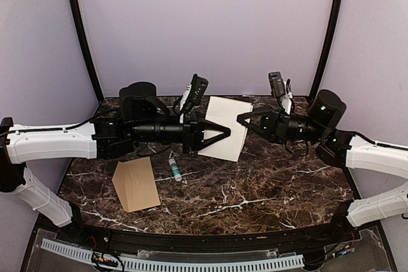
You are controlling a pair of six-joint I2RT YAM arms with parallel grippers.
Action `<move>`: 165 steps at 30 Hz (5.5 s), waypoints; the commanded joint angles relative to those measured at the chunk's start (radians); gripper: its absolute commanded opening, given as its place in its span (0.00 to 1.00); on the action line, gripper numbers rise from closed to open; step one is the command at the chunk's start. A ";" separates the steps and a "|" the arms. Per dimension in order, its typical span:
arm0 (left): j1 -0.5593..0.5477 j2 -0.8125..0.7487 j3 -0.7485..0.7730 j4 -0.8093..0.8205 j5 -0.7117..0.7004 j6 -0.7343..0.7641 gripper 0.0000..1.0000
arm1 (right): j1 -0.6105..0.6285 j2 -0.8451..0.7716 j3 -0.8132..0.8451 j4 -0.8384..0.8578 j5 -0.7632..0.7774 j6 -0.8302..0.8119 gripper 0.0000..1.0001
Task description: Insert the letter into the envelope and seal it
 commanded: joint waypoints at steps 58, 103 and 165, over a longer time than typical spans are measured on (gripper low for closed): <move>0.014 -0.011 -0.082 0.218 -0.009 -0.111 0.41 | -0.004 0.036 0.059 0.013 -0.017 0.118 0.00; 0.020 -0.096 -0.015 0.189 -0.210 -0.069 0.00 | 0.019 0.061 -0.020 -0.033 -0.123 0.043 0.58; 0.020 -0.430 -0.225 -0.892 -1.053 -0.577 0.71 | 0.000 0.103 0.020 -0.264 0.406 -0.074 0.00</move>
